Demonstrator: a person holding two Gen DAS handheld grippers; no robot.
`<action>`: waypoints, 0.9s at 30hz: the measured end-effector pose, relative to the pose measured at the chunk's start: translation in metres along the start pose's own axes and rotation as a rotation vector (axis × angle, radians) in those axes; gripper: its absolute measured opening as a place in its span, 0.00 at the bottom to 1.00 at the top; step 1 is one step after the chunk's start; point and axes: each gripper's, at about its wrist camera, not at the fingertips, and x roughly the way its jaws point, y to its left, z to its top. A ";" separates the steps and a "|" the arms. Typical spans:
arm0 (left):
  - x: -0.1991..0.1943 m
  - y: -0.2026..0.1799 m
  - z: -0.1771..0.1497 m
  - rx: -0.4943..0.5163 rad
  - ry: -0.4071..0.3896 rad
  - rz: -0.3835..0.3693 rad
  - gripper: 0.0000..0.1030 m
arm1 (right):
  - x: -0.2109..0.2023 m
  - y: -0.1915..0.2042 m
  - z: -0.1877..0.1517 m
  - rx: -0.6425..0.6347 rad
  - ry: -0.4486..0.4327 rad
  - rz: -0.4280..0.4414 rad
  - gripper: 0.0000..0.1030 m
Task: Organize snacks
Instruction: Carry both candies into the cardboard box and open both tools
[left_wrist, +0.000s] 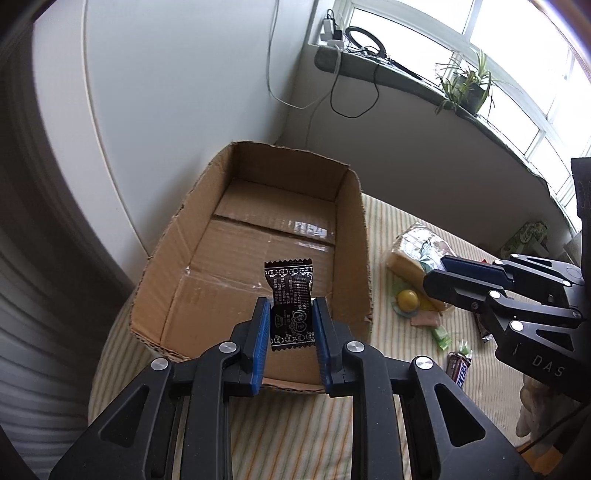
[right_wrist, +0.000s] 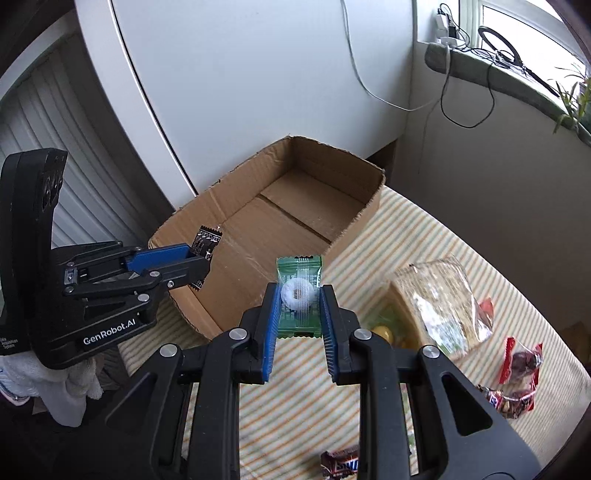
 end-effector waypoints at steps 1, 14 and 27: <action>0.000 0.003 0.000 -0.006 0.003 0.004 0.21 | 0.006 0.005 0.005 -0.011 0.004 0.005 0.22; 0.002 0.027 0.001 -0.049 0.010 0.032 0.21 | 0.035 0.030 0.027 -0.050 0.037 0.043 0.24; -0.002 0.025 0.006 -0.062 0.004 0.041 0.25 | 0.013 0.007 0.022 0.005 0.006 0.023 0.56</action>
